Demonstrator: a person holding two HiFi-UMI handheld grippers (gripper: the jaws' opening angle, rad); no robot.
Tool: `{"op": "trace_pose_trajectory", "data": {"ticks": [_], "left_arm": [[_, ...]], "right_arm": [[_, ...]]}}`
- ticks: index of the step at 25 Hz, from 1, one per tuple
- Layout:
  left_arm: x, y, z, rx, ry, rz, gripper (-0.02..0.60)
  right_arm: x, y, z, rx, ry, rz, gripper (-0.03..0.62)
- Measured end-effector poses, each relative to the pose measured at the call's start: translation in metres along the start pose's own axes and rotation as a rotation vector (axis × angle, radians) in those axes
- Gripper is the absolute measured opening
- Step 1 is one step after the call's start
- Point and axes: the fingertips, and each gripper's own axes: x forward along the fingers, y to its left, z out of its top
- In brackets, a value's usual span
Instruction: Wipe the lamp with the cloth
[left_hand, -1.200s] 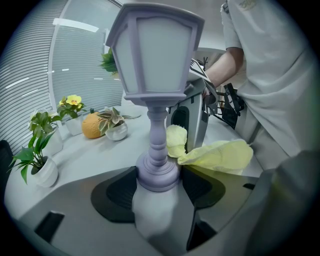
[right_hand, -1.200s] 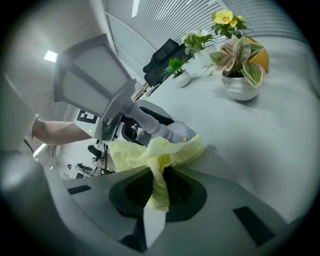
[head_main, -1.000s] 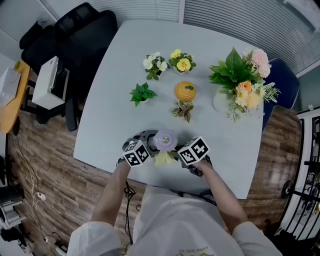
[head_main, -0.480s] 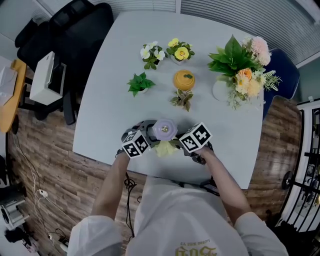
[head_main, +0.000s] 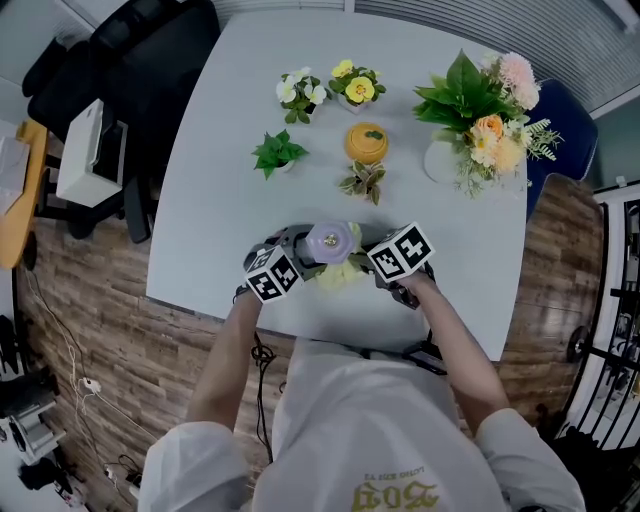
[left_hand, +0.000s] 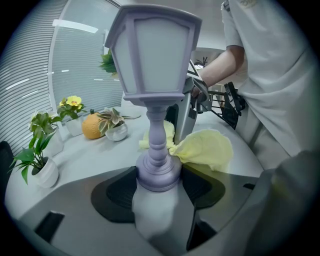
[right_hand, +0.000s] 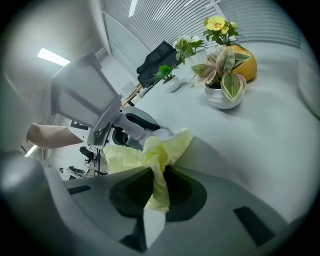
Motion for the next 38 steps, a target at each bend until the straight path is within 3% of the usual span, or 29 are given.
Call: {"op": "trace_pose_trajectory", "data": {"ticks": [4,10,15,23,28,32,38], "left_arm": [[0.001,0.0,-0.001,0.003,-0.002,0.005,0.284],[0.002,-0.002,-0.002,-0.003,-0.002,0.008,0.284],[-0.005,0.0,-0.002,-0.112,-0.016,0.031,0.284],[-0.061,0.015,0.024,-0.4,-0.251,0.265,0.271],[-0.118,0.033,0.038,-0.545,-0.429,0.519,0.131],[-0.151,0.041,0.051,-0.58,-0.498,0.643,0.04],[-0.168,0.041,0.088,-0.577,-0.5,0.695,0.008]], "right_arm": [[-0.01,-0.011,0.004,0.003,-0.043,-0.073,0.051],[-0.048,-0.018,0.015,0.002,-0.211,-0.155,0.052],[-0.084,-0.014,0.028,0.02,-0.363,-0.233,0.052],[-0.121,0.003,0.035,0.019,-0.502,-0.29,0.052],[-0.138,0.022,0.04,0.016,-0.577,-0.342,0.052],[-0.151,0.032,0.046,0.007,-0.642,-0.391,0.052],[-0.173,0.05,0.063,-0.031,-0.736,-0.437,0.052]]}}
